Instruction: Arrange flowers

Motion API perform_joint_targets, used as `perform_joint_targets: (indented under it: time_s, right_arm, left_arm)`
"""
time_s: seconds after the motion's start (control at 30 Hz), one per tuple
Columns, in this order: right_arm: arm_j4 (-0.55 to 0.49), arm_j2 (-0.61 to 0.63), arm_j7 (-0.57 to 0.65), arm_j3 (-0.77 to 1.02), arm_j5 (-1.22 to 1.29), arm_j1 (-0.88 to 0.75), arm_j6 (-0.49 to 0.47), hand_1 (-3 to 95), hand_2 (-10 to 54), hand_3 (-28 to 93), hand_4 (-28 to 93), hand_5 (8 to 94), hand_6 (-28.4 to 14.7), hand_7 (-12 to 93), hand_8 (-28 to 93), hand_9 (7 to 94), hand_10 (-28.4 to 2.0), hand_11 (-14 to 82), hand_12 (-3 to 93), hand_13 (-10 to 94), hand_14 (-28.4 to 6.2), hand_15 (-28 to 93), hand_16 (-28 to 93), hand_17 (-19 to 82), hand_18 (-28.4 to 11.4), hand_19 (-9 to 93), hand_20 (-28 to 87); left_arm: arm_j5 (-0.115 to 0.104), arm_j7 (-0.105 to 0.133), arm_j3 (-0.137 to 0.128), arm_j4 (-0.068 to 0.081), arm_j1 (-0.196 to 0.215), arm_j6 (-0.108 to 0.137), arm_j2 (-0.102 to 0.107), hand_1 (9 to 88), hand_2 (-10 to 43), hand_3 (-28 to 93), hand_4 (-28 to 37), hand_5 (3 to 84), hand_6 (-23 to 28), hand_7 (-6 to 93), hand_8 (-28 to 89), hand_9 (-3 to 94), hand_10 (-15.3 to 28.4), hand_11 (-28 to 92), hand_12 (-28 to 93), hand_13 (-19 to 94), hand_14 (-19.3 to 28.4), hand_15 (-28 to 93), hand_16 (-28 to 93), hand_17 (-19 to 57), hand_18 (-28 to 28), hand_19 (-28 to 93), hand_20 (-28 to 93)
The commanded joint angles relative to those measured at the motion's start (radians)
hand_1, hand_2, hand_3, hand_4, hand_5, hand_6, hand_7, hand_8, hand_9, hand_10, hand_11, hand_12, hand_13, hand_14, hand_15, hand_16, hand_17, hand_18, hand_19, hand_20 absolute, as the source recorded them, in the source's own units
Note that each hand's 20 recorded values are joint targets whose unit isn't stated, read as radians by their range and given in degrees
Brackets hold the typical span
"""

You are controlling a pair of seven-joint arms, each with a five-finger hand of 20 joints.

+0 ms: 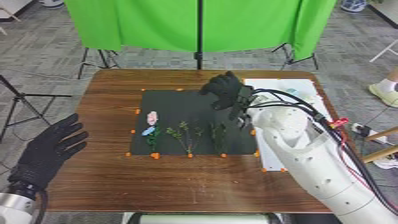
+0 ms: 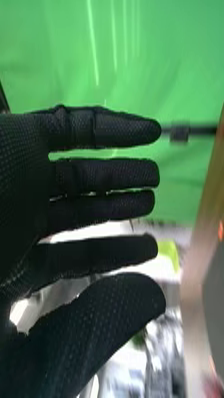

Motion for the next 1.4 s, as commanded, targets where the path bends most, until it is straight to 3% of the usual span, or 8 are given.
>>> perform_joint_targets:
  time_s: [0.03, 0.3, 0.37, 0.67, 0.87, 1.1, 1.33, 1.4]
  right_arm:
    - [-0.056, 0.051, 0.109, -0.003, -0.087, -0.016, -0.024, 30.9, -5.2, 93, -25, 36.8, 4.7, 37, -27, 33.1, -8.8, 37.8, 20.1, 28, -6.7, 52, 12, 11, -17.3, 61, 31]
    - [-0.12, 0.216, 0.29, 0.21, 0.01, -0.19, -0.002, 26.6, -8.3, 93, -28, 35.7, 0.9, 35, -26, 35.0, -9.4, 38.7, 20.7, 31, -7.0, 56, 13, 13, -16.9, 63, 31]
    - [-0.157, 0.226, 0.316, 0.312, 0.04, -0.266, -0.049, 26.7, -8.6, 92, -28, 36.7, 0.2, 35, -25, 37.7, -9.3, 40.0, 20.6, 34, -6.7, 57, 13, 14, -16.6, 65, 31]
    - [-0.254, 0.306, 0.465, 0.568, 0.097, -0.561, -0.004, 26.4, -9.5, 89, -28, 39.5, -1.2, 31, -23, 40.5, -9.9, 41.8, 20.2, 41, -7.0, 61, 14, 19, -16.3, 69, 33]
    - [-0.187, 0.307, 0.56, 0.539, 0.121, -0.535, 0.014, 26.5, -9.5, 89, -28, 40.7, -1.9, 32, -23, 42.3, -10.0, 42.7, 20.0, 43, -7.1, 62, 14, 21, -16.2, 72, 34]
    - [-0.119, 0.31, 0.587, 0.495, 0.088, -0.474, -0.042, 26.6, -9.5, 88, -28, 40.9, -2.2, 32, -23, 42.7, -10.1, 42.6, 19.7, 43, -7.0, 63, 14, 21, -16.3, 73, 34]
    - [-0.058, 0.317, 0.616, 0.462, 0.086, -0.446, 0.005, 27.3, -9.5, 89, -28, 38.1, -2.8, 31, -23, 40.9, -11.3, 41.8, 19.5, 43, -6.9, 63, 14, 21, -16.1, 73, 34]
    - [-0.045, 0.317, 0.609, 0.454, 0.083, -0.443, 0.017, 30.7, -9.5, 89, -28, 41.3, -1.6, 33, -24, 45.6, -10.1, 43.0, 19.2, 48, -5.8, 62, 14, 23, -15.7, 75, 34]
  left_arm:
    - [0.008, -0.011, 0.014, 0.001, 0.003, -0.008, -0.004, 26.5, -0.7, 72, -27.4, 28.3, 2.8, 23.5, -13, 20.1, 10.1, 29, 13, 15, 12.9, 44, -3, -9.8, 19.6, 47, 9]
    - [0.009, -0.014, 0.007, 0.003, 0.006, -0.004, -0.011, 26.5, -0.7, 72, -27.4, 28.2, 2.8, 23.6, -13, 20.2, 10.1, 29, 13, 15, 12.9, 44, -3, -9.9, 19.6, 47, 9]
    - [0.009, -0.012, 0.007, 0.003, 0.006, -0.004, -0.013, 26.4, -0.7, 72, -27.3, 28.3, 2.8, 23.6, -13, 20.2, 10.1, 29, 13, 15, 12.9, 44, -3, -9.9, 19.6, 47, 9]
    - [0.009, -0.003, -0.013, -0.008, 0.029, -0.002, -0.024, 26.5, -0.8, 72, -27.3, 28.3, 2.8, 23.4, -13, 20.2, 10.1, 29, 13, 15, 12.9, 44, -3, -9.9, 19.6, 47, 9]
    - [0.005, 0.001, -0.01, -0.008, 0.02, -0.001, -0.014, 26.4, -0.8, 72, -27.3, 28.4, 2.8, 23.7, -13, 20.2, 10.1, 29, 13, 15, 12.9, 44, -3, -9.9, 19.6, 47, 9]
    - [0.006, -0.002, 0.004, -0.006, 0.007, 0.003, -0.011, 26.5, -0.7, 72, -27.4, 28.3, 2.8, 23.6, -13, 20.2, 10.1, 29, 13, 15, 12.9, 44, -3, -9.9, 19.6, 47, 9]
    - [0.004, 0.003, -0.001, -0.008, 0.016, 0.004, -0.013, 26.5, -0.7, 72, -27.4, 28.3, 2.8, 23.4, -13, 20.1, 10.1, 29, 13, 15, 12.8, 44, -3, -9.9, 19.5, 47, 9]
    - [0.005, 0.003, -0.001, -0.007, 0.015, 0.005, -0.011, 26.5, -0.7, 72, -27.4, 28.3, 2.9, 23.4, -13, 20.2, 10.1, 29, 13, 15, 12.8, 44, -3, -9.9, 19.6, 47, 9]
